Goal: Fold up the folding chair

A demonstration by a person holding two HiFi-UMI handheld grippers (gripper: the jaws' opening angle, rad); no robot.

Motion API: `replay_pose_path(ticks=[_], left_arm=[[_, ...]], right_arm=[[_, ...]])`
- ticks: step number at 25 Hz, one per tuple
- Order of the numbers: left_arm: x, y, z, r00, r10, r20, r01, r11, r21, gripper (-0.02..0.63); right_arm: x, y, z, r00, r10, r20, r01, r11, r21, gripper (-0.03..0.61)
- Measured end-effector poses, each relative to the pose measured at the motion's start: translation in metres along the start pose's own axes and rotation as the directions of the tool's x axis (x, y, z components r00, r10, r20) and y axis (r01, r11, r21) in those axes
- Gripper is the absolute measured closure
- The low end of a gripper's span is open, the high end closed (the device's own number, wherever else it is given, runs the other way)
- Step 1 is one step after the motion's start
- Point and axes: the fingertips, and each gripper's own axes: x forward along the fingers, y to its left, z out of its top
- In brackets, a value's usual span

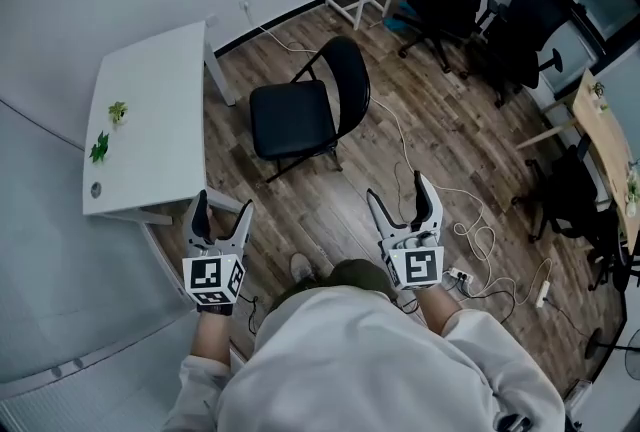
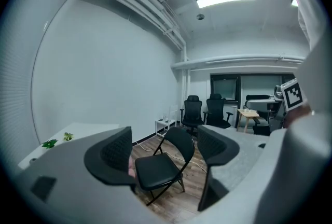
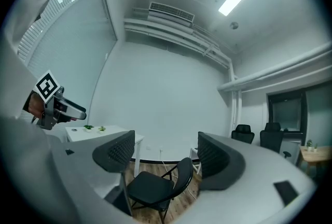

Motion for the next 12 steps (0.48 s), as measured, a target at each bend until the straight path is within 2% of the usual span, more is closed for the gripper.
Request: replay_pose_path(ticks=[7,12], left_arm=[[0.054,0.021,-0.009,0.998,-0.023,-0.055,0.022,1.000,-0.023,0.216],[0.106,0.030,-0.014,0.996,-0.014,-0.090,0.012,1.000,-0.016,0.216]], right_arm=[[0.051,-0.024,-0.008,0.999,-0.028,-0.034,0.028,1.000,-0.002,0.195],[0.103,-0.051,-0.033,0.999,-0.014,-0.048,0.015,1.000,0.012,0.195]])
